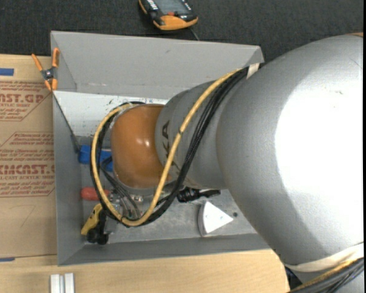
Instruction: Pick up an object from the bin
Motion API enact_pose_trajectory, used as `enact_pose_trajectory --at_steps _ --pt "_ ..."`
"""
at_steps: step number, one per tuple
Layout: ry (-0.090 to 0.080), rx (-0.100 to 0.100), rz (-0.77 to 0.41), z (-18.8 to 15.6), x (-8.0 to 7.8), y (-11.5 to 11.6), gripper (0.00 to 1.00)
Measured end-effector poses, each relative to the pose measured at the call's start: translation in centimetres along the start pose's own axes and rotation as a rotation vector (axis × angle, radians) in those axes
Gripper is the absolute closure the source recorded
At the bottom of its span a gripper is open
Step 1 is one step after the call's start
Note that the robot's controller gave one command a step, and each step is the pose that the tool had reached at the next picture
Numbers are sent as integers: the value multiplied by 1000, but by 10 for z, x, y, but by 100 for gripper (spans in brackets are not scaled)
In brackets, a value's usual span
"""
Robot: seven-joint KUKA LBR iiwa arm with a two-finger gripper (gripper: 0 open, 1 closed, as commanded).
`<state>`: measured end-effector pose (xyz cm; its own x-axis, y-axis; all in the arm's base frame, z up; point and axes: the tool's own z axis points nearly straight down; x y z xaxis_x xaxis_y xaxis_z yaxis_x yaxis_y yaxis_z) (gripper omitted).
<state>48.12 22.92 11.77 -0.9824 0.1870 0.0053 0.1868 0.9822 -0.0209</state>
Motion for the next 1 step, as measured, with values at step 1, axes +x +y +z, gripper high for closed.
enact_pose_trajectory --at_steps 1 --pt "-6 -3 0 -22 -2 0 100"
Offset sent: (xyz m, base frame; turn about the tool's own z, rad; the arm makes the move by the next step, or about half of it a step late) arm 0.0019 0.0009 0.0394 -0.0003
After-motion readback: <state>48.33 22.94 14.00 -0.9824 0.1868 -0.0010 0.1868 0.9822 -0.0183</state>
